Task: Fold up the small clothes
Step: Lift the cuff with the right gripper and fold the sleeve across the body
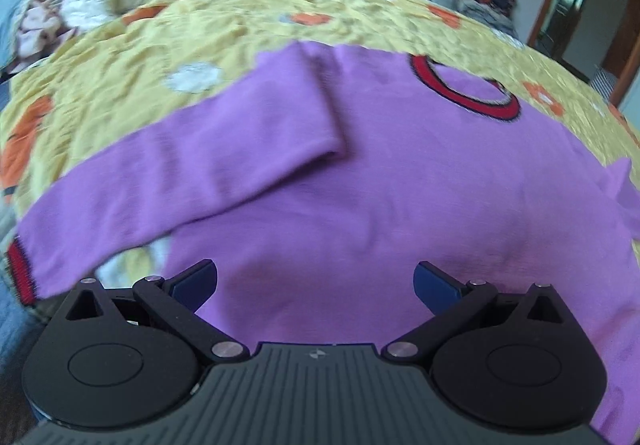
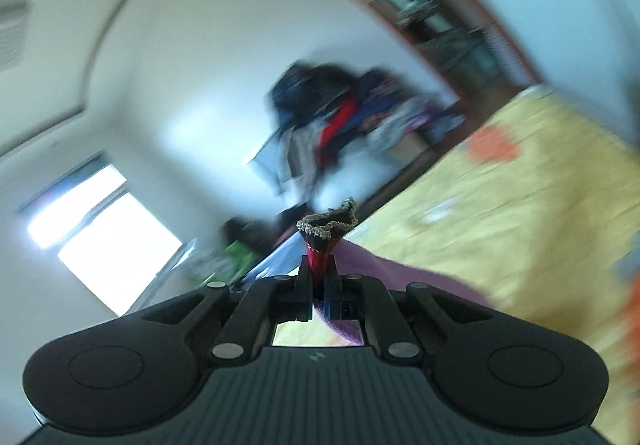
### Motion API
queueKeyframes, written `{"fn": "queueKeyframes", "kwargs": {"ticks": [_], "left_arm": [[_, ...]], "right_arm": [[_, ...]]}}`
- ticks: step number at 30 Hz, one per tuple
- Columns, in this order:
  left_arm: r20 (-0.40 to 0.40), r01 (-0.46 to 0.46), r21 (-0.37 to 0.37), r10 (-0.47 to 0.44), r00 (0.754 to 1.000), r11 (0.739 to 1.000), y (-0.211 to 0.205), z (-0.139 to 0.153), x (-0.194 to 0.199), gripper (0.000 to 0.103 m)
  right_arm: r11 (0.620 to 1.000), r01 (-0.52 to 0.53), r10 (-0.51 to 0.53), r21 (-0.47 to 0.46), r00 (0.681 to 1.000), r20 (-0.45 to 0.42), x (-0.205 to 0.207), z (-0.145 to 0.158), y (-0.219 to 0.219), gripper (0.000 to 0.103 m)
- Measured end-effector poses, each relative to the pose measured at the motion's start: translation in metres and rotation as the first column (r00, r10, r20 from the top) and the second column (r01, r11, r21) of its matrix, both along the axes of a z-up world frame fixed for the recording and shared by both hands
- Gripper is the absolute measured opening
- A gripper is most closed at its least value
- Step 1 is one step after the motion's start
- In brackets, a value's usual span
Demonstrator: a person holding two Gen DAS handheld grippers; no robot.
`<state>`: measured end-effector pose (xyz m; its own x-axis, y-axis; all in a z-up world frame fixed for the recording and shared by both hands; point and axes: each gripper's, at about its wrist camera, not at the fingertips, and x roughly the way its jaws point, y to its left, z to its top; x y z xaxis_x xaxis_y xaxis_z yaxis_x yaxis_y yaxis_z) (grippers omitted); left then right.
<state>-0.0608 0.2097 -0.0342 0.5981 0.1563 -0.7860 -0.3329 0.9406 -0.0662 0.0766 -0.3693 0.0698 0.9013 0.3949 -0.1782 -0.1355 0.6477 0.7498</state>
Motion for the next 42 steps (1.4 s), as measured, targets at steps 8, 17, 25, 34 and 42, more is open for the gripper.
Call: {"fn": "queueKeyframes", "kwargs": {"ticks": [8,17,25,34,42], "left_arm": [[0.028,-0.07,0.013,0.069,0.997,0.997,0.037,0.013,-0.028,0.103],[0.023,-0.152,0.011,0.151,0.988,0.988,0.07,0.012,-0.051,0.103],[0.006,-0.166,0.001,0.166,0.986,0.986,0.077,0.005,-0.053,0.103],[-0.015,-0.158,0.001,0.158,0.987,0.987,0.072,-0.003,-0.05,0.103],[0.067,-0.113,-0.037,0.115,0.991,0.993,0.07,0.019,-0.031,0.103]], "right_arm": [[0.952,-0.298,0.305,0.075,0.945,-0.121,0.029,-0.069,0.204,0.004],[0.861,-0.493,0.508,0.121,0.829,-0.233,0.016,-0.122,0.36,0.004],[0.835,-0.538,0.55,0.119,0.804,-0.225,0.008,-0.119,0.407,0.004],[0.779,-0.61,0.517,-0.144,0.755,-0.403,0.017,-0.151,0.444,0.041],[0.687,-0.198,0.091,-0.699,0.978,-0.188,-0.027,-0.106,0.289,0.043]]}}
